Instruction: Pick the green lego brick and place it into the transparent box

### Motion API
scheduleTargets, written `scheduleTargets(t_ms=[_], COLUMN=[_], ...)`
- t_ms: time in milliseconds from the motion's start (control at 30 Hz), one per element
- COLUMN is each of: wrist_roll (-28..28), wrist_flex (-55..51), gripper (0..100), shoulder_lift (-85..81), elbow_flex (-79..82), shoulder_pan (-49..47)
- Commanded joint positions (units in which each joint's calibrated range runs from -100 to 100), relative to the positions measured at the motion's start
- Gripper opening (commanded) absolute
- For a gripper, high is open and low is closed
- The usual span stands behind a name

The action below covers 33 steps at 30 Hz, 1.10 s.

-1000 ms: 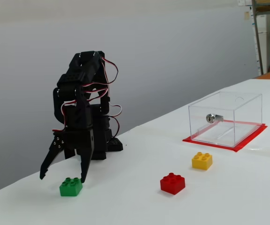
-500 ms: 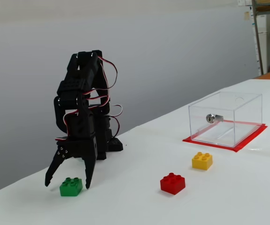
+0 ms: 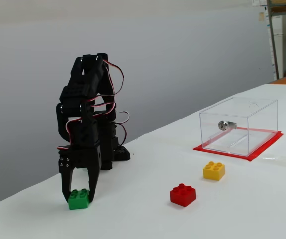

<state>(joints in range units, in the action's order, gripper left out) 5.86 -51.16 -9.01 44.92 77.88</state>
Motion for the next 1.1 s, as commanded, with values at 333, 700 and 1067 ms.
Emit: scheduleTargets(t_ms=[333, 700, 1067], wrist_roll=[-0.07, -4.35, -4.40], wrist_flex=[-0.98, -4.89, -23.95], gripper=[12, 12, 12], shoulder_lift=[-0.88, -12.76, -32.87], elbow_flex=[-5.68, -9.39, -9.21], shoulder_pan=[1.93, -0.73, -12.19])
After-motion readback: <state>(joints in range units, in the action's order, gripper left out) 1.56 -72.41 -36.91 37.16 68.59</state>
